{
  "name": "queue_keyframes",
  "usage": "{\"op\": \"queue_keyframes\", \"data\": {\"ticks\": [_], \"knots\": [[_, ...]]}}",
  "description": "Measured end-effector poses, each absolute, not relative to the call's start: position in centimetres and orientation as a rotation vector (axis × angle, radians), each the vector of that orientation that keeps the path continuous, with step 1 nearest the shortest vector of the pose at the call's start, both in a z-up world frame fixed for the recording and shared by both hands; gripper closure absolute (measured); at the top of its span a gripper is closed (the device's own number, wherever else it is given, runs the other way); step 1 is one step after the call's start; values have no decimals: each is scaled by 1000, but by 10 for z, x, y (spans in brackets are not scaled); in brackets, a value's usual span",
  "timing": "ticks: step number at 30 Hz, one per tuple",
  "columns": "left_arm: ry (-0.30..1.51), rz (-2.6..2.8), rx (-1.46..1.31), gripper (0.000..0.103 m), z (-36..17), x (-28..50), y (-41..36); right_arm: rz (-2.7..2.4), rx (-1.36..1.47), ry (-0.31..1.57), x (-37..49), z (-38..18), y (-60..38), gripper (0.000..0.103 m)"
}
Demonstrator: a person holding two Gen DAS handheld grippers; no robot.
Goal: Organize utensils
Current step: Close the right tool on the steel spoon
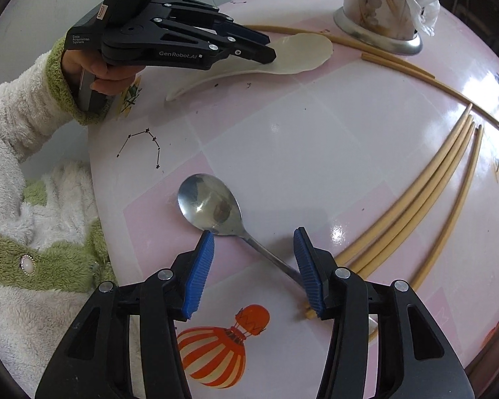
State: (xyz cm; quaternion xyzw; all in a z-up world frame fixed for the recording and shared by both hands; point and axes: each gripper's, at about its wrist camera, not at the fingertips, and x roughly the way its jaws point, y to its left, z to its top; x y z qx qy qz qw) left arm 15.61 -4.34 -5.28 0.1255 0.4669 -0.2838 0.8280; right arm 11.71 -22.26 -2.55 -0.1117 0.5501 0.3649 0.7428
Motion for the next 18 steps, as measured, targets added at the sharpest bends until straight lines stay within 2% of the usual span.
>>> {"op": "queue_keyframes", "data": {"ticks": [11, 18], "knots": [[993, -613, 220, 81, -51, 156, -38, 642, -66, 1273, 75, -30, -233, 49], [991, -616, 202, 81, -51, 156, -37, 596, 165, 1267, 51, -34, -238, 46]]}}
